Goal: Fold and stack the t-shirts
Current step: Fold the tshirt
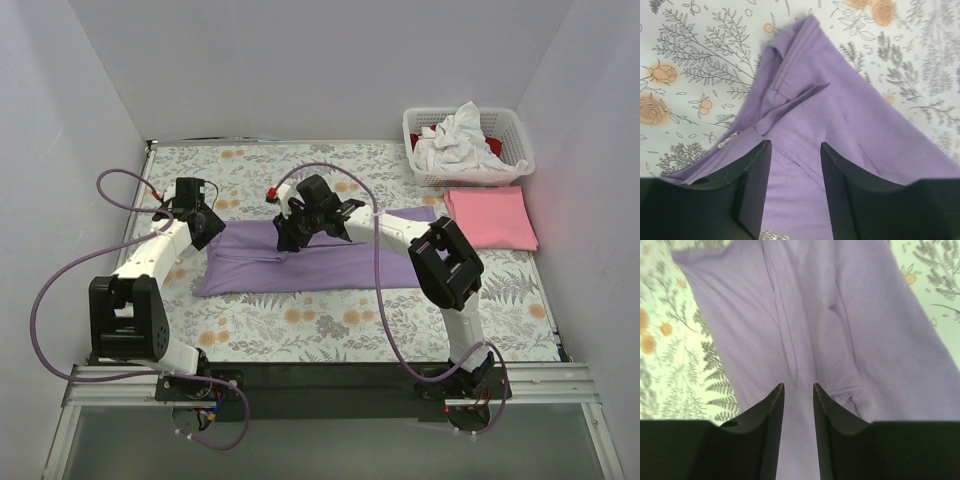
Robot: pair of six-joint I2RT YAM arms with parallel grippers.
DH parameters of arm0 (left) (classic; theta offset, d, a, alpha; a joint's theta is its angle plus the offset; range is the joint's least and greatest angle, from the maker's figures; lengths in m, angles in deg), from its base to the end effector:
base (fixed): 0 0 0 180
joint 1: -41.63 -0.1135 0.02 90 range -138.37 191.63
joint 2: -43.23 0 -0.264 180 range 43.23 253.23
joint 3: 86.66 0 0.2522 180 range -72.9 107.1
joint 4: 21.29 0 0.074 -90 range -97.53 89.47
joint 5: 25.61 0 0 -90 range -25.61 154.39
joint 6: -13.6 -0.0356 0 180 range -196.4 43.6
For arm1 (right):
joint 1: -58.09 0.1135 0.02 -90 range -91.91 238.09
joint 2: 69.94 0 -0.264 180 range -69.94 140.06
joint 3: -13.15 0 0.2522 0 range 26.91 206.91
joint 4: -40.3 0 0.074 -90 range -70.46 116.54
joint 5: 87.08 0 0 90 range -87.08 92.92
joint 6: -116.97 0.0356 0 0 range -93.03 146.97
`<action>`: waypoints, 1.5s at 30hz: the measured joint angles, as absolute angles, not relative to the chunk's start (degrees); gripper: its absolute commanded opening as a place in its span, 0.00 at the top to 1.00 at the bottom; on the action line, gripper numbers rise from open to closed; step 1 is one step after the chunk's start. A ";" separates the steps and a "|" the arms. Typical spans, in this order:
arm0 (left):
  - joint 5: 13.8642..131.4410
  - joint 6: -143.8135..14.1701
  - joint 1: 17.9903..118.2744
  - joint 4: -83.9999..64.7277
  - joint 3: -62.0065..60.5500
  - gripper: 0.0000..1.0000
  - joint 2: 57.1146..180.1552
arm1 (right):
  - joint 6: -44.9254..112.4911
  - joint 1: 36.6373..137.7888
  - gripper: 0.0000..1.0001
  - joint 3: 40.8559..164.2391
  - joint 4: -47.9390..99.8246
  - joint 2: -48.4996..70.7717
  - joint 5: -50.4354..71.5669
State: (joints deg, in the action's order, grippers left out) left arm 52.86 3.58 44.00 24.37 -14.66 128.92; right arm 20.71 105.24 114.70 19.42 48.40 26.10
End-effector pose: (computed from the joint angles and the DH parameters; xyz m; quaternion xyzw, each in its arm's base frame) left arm 0.3007 -0.0053 0.2234 -0.6220 0.7311 -0.1002 0.2617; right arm 0.3102 0.3550 0.2078 -0.4743 0.7456 0.3199 0.3418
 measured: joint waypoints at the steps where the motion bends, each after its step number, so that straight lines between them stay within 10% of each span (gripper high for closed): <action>1: 53.08 3.76 44.07 24.06 -14.57 0.62 128.37 | 22.06 104.59 0.67 115.10 19.49 48.03 27.31; 7: 56.29 4.61 45.05 21.94 -14.27 0.79 129.66 | 31.37 100.72 0.71 116.47 23.90 48.12 35.09; 23: 55.73 6.60 44.73 17.72 -13.85 0.83 143.02 | 51.24 96.35 0.71 117.83 39.27 65.34 45.80; 34: 55.53 6.64 44.35 19.19 -11.84 0.49 142.80 | 47.13 91.39 0.55 104.67 40.01 52.73 43.07; 45: 53.10 5.86 46.69 22.38 -12.74 0.44 129.16 | 32.81 88.59 0.53 90.55 25.98 29.47 22.65</action>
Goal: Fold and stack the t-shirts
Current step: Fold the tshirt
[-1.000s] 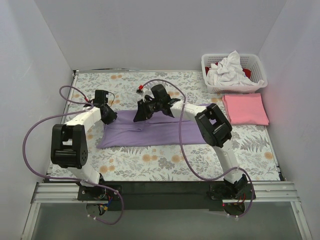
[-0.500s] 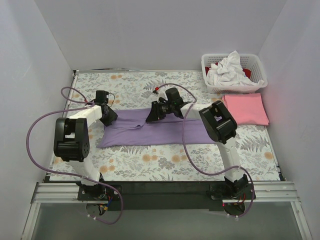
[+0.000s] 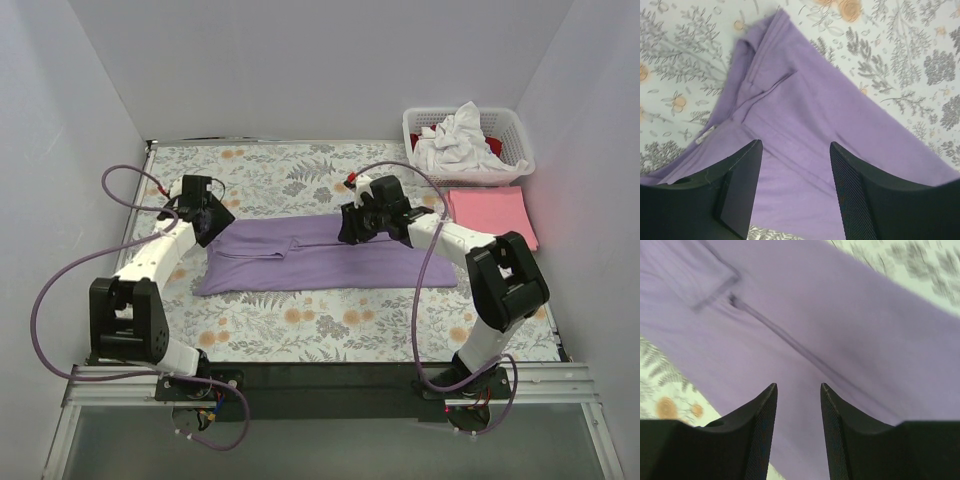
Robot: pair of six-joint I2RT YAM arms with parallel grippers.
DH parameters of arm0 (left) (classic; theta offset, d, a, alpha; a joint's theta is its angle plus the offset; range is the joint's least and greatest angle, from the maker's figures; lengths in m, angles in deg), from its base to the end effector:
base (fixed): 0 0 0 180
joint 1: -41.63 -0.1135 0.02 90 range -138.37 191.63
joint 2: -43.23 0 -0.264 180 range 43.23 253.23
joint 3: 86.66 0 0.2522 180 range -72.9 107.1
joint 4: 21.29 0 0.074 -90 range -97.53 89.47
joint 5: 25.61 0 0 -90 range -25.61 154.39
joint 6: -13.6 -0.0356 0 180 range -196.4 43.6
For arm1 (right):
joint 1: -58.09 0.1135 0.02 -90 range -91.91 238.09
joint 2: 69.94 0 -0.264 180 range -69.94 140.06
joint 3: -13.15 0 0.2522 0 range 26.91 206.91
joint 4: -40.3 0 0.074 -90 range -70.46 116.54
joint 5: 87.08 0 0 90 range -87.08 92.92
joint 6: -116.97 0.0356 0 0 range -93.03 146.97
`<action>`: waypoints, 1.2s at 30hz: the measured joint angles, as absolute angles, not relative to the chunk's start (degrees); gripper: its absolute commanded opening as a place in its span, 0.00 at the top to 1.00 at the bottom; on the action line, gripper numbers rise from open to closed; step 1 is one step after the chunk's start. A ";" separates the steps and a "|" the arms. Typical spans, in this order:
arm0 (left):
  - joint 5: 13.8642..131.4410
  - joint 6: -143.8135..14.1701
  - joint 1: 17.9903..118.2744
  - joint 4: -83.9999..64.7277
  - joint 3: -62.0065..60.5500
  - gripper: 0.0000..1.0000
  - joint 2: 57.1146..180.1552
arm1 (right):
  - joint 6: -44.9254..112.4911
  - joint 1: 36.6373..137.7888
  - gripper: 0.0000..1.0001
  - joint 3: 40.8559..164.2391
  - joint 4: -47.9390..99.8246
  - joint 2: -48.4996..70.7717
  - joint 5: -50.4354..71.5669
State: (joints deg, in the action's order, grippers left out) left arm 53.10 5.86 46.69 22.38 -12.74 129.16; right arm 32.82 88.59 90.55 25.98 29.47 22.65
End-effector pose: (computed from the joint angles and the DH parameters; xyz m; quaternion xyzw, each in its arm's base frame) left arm 0.3088 -0.0203 0.2344 -0.6159 0.7250 -0.1347 0.2773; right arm 0.3244 0.2050 0.2157 -0.2632 0.8423 0.2840 0.3749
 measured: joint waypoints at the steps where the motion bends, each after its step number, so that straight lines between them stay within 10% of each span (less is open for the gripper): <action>1: 52.93 5.86 46.78 22.23 -13.81 0.44 127.67 | 32.55 88.59 0.53 88.87 24.65 28.29 20.14; 14: 50.65 4.79 47.13 21.88 -21.76 0.52 135.00 | 31.42 88.87 0.53 79.51 14.70 25.03 3.22; 36: 45.47 -5.09 52.55 19.82 38.65 0.47 180.52 | 40.79 112.13 0.54 83.25 14.46 28.53 20.81</action>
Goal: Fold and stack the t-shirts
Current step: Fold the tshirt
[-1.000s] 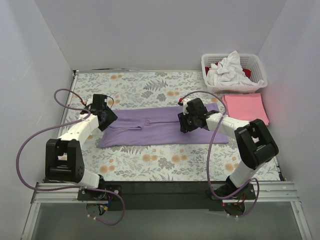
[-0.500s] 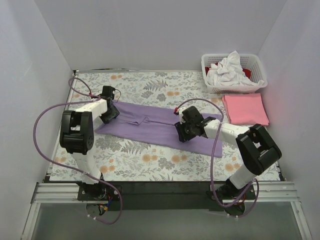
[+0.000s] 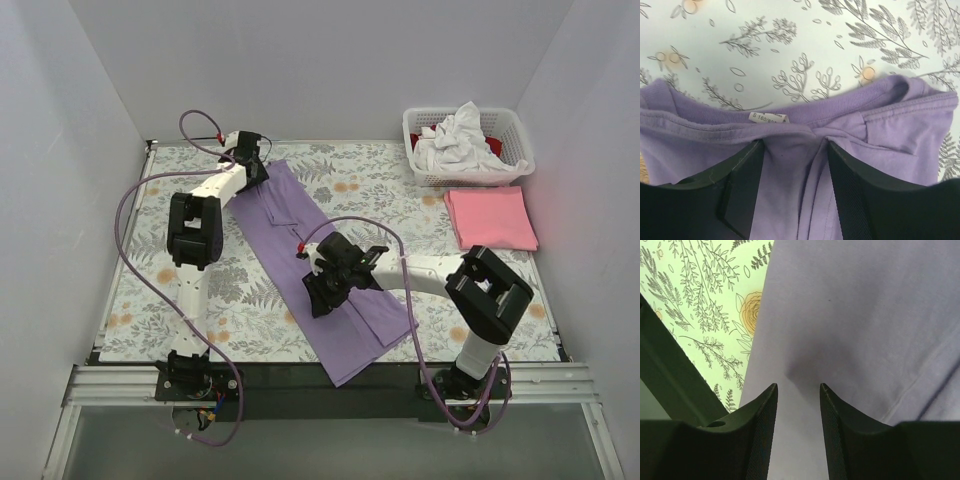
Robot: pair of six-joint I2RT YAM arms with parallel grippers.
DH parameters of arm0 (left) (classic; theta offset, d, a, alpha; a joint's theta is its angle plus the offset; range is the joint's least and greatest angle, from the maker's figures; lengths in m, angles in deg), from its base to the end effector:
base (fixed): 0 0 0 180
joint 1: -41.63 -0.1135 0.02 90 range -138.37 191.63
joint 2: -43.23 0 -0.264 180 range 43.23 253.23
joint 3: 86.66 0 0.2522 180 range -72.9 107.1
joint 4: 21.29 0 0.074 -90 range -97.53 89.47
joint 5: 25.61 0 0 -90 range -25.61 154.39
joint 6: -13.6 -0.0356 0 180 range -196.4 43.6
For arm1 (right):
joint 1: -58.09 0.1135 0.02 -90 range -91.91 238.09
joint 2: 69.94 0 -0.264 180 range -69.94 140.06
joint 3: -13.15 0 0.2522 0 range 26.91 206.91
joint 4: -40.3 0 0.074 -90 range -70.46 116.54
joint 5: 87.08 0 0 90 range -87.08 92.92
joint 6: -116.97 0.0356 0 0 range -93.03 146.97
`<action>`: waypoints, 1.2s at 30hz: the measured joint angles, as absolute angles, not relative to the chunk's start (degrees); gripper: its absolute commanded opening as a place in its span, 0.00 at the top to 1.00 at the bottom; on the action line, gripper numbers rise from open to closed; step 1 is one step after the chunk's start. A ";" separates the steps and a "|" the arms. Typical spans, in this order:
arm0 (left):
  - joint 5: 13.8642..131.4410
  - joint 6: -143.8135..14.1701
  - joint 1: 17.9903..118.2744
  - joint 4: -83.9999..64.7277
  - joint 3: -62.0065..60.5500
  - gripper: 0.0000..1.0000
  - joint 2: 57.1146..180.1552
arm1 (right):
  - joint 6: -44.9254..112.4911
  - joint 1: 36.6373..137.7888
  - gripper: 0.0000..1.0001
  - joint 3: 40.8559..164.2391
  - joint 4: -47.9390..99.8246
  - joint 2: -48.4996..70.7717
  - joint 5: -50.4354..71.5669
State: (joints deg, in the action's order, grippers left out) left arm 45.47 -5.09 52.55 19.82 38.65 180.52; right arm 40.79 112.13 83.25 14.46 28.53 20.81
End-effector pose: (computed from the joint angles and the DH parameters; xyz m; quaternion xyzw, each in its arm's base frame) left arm 0.5180 -0.0882 0.1541 -0.5156 0.7826 -0.0879 0.3378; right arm 0.1931 0.2848 0.1673 -0.3681 0.8663 0.2922 0.1693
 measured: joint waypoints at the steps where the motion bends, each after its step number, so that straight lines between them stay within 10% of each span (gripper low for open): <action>1: 45.34 -5.36 53.01 19.34 38.76 0.47 180.65 | 40.75 112.21 0.53 83.64 13.68 28.25 20.40; 18: 40.27 -1.99 54.34 21.13 25.43 0.45 164.15 | 38.76 112.11 0.54 78.00 5.78 19.24 12.14; 36: 43.62 5.81 58.63 20.37 11.33 0.70 162.25 | 37.14 112.87 0.66 77.89 5.57 22.35 17.82</action>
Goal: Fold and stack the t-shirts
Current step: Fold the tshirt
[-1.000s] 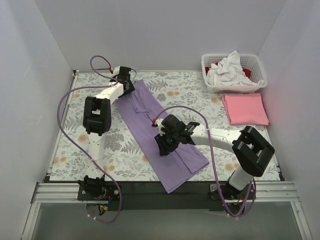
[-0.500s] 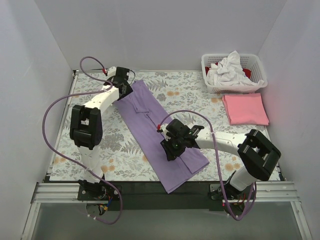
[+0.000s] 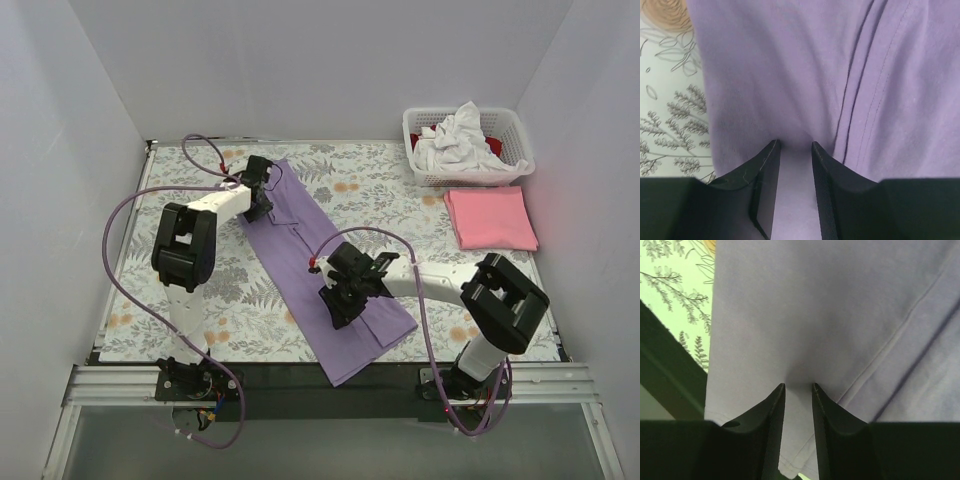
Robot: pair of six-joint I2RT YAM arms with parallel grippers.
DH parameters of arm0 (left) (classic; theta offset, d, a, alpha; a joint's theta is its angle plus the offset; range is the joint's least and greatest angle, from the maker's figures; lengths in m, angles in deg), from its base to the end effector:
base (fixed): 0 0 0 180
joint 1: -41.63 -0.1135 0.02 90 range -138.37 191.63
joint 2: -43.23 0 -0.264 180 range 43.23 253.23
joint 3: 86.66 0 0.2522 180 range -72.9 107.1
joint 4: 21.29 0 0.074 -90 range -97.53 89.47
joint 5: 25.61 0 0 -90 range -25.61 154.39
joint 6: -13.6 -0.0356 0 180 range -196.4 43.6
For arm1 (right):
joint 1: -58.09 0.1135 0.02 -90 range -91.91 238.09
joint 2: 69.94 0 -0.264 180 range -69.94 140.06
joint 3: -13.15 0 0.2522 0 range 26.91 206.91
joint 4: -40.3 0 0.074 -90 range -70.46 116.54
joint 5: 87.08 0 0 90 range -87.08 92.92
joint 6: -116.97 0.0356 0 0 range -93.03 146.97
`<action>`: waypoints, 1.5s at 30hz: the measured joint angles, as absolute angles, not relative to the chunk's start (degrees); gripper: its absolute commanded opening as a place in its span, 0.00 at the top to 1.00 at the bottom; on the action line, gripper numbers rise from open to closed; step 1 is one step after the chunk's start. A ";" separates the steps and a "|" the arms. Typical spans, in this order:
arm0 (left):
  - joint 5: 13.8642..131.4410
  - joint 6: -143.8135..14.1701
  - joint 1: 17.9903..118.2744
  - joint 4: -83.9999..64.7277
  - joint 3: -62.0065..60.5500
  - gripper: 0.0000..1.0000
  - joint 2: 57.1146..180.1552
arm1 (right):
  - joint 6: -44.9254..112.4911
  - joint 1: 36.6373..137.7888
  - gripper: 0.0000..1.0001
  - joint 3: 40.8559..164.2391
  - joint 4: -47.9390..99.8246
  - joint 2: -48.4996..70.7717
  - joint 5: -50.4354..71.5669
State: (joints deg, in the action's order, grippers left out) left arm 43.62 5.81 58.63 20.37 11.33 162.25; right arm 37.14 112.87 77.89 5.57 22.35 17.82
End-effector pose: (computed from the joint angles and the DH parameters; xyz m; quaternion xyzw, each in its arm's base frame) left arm 0.4175 -0.1144 0.1585 -0.5509 0.7823 -0.0633 0.2839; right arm 0.1682 0.2541 0.1647 -0.3941 0.8789 0.2337 0.1328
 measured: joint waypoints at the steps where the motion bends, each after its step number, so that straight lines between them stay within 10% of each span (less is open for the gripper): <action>1: 43.57 5.68 58.63 20.48 12.20 0.70 162.91 | 37.14 112.96 0.67 78.14 5.61 23.11 18.34; 21: 51.14 -5.05 58.67 14.62 45.56 0.40 185.68 | 37.78 112.96 0.58 97.54 8.87 40.16 24.12; 45: 46.94 -2.14 59.28 17.88 16.95 0.29 151.85 | 43.96 103.14 0.44 69.28 1.26 2.39 12.18</action>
